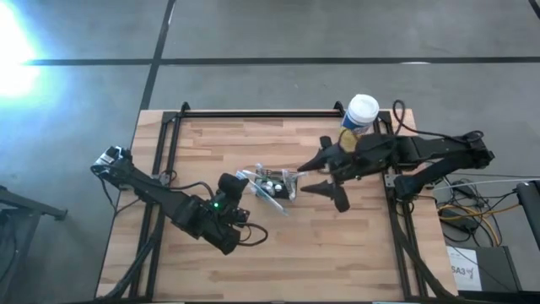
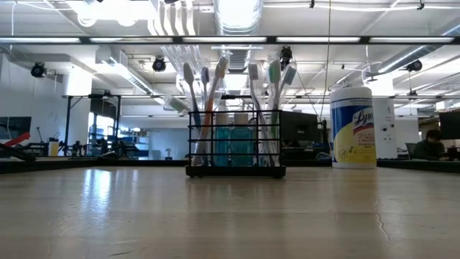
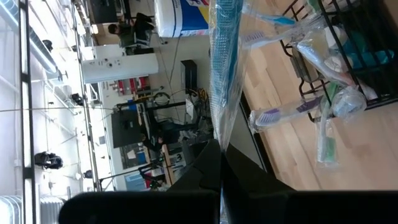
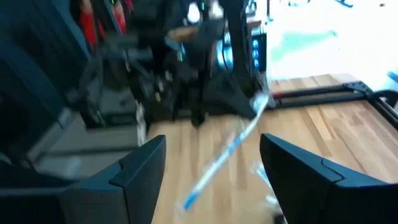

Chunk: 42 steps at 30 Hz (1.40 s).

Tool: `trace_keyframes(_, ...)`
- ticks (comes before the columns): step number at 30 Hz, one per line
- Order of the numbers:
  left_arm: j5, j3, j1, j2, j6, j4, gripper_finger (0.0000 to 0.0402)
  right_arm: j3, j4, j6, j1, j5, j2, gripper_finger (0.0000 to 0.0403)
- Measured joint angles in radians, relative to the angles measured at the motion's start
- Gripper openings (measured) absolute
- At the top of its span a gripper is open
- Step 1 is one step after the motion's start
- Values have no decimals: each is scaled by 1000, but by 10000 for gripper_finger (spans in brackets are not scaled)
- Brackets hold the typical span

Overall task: Pick & Place toothbrushing station
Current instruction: Put the blue toothbrush into the black mesh organizer

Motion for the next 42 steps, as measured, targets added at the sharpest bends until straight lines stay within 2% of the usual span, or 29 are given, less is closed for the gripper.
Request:
trace_keyframes(3, -1, -5, 0, 0, -5, 0, 0, -6, -38, -58, 19, 4, 27, 255)
trace_keyframes(7, -5, -34, 0, 0, -5, 1, 0, -35, 14, -128, 51, 19, 76, 254)
trace_keyframes(17, -82, -115, -2, 0, -11, 53, 0, -38, 40, -155, 76, 213, 202, 254)
trace_keyframes(31, -190, -130, -4, 0, 25, 77, 0, 4, 42, -100, 75, 221, 291, 267)
trace_keyframes(42, -237, -131, -1, 0, 99, 127, 0, 51, 42, -32, 3, 220, 381, 257)
